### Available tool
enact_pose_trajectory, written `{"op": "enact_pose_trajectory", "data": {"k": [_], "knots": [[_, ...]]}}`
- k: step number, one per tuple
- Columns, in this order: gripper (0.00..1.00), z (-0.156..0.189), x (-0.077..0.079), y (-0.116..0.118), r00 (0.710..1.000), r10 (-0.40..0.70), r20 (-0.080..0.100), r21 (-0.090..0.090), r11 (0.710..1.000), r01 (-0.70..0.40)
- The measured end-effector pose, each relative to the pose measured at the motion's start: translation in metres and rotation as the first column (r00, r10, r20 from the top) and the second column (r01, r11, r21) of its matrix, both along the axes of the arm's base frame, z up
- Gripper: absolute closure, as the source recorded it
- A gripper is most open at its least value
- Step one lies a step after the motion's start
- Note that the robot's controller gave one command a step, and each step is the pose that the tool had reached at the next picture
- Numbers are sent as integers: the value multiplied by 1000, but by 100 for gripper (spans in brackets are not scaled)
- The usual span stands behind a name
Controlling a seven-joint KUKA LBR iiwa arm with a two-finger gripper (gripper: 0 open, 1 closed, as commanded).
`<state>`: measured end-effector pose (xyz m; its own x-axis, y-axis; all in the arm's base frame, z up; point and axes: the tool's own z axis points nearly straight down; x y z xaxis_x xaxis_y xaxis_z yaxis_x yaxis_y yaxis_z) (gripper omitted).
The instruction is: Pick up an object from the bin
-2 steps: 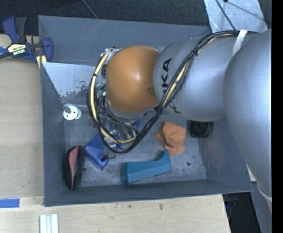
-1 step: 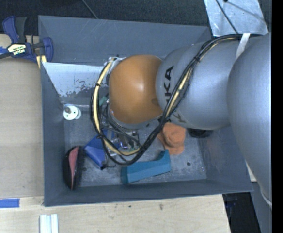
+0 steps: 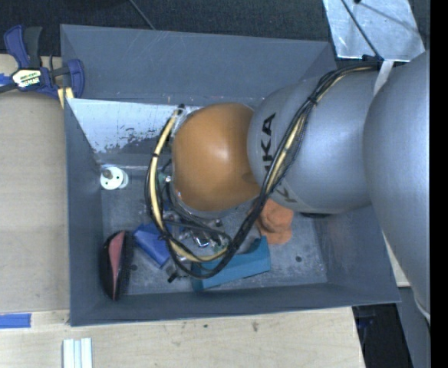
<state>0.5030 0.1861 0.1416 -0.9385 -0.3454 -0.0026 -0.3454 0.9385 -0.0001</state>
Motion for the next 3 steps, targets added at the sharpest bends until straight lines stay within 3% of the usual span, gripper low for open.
{"op": "enact_pose_trajectory", "data": {"k": [1,2,3], "knots": [[0,-9,17,-19,990,138,1,0,990,-138],[0,-27,30,-41,996,86,-1,0,996,-86],[0,-50,11,-38,994,111,6,4,994,-111]]}}
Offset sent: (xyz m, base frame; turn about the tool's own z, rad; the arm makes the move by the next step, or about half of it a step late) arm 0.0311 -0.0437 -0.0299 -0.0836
